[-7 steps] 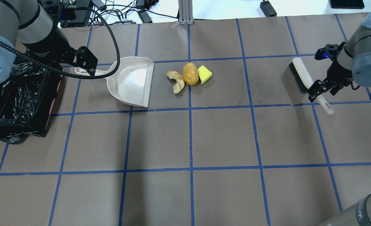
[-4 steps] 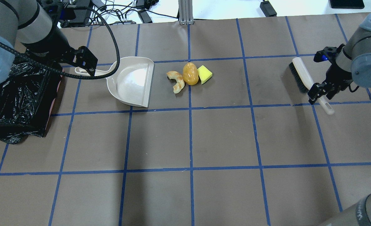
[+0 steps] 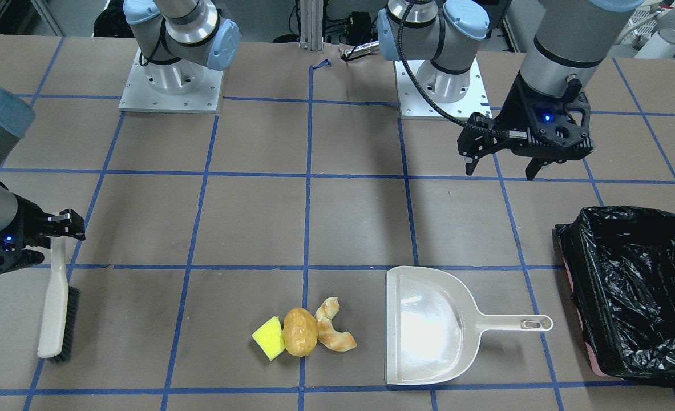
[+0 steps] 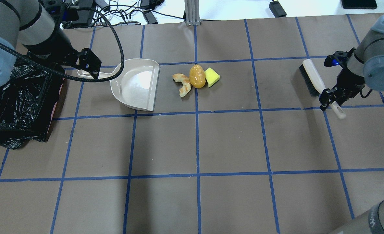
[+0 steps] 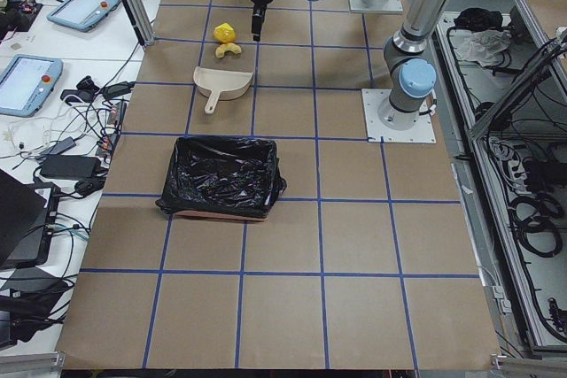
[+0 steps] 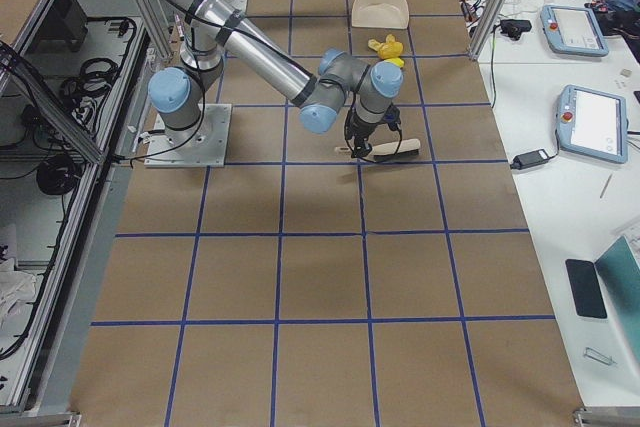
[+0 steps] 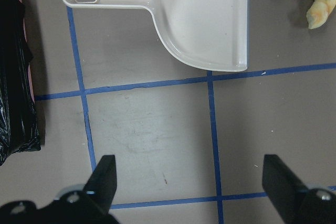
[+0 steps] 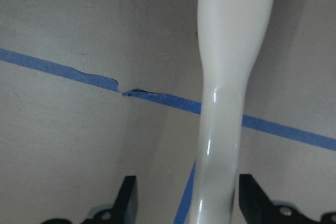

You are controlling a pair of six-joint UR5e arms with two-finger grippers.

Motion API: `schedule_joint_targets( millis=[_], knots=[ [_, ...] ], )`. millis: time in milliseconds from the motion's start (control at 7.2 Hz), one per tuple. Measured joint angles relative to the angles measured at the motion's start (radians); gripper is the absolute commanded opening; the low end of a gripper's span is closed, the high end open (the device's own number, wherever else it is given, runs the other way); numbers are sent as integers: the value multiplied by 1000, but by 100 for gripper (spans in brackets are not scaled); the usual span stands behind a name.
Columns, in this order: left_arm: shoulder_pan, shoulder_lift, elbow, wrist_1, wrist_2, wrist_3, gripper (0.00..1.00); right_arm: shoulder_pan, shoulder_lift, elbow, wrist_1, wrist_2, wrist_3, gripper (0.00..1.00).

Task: Sweep and dump trash into bin
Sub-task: 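Grasp the white brush handle with the right gripper, then lift the brush toward the debris while the left gripper grasps the dustpan handle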

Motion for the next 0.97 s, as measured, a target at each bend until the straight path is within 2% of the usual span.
schedule_joint_targets(
  millis=[139, 278, 972],
  knots=[
    [0, 0, 0, 0, 0, 0, 100, 0, 1, 0, 1, 0, 2, 7],
    [0, -1, 0, 1, 0, 0, 100, 0, 2, 0, 1, 0, 2, 0],
    [6, -4, 1, 20, -4, 11, 100, 4, -4, -22, 57, 1, 33, 0]
  ],
)
